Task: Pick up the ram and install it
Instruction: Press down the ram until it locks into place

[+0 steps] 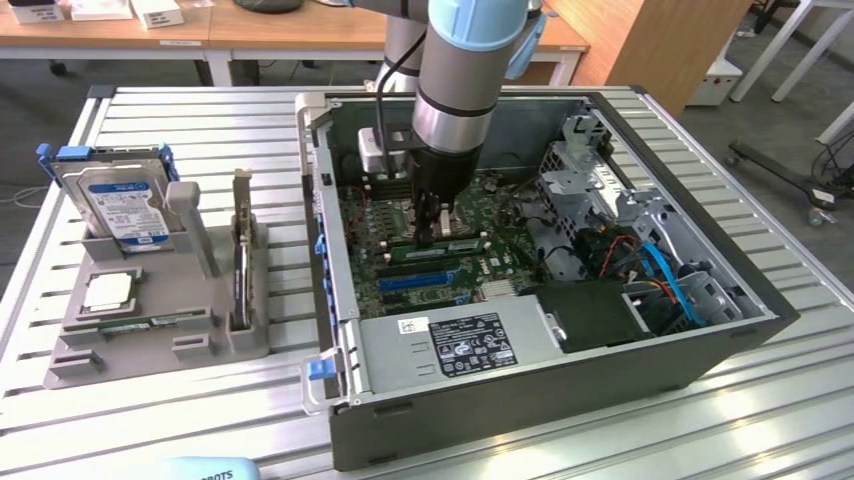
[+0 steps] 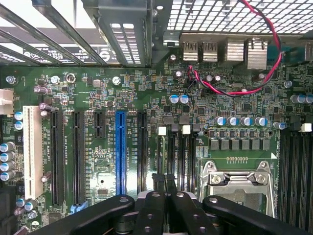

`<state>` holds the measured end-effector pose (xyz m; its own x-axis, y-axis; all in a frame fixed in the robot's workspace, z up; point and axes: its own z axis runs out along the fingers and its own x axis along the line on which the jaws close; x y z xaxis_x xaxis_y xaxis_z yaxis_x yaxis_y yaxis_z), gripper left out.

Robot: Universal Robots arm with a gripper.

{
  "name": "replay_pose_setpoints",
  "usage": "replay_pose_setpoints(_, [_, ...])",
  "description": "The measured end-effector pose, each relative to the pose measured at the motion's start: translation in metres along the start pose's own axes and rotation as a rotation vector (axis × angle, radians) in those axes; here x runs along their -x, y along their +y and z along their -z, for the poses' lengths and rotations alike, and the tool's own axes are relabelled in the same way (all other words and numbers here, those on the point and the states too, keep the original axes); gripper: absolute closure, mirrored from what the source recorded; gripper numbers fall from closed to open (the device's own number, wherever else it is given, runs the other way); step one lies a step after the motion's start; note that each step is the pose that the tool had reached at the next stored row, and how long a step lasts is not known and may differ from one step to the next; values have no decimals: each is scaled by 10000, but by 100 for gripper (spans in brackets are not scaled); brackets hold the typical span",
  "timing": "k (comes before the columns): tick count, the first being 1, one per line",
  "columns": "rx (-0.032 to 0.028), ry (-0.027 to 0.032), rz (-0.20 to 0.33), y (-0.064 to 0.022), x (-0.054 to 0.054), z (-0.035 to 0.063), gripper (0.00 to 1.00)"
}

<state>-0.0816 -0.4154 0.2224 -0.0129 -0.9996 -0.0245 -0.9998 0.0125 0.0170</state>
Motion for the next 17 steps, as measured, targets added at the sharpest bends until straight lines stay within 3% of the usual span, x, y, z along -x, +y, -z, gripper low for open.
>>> replay_pose_setpoints(17, [0, 0, 0, 0, 0, -10, 90])
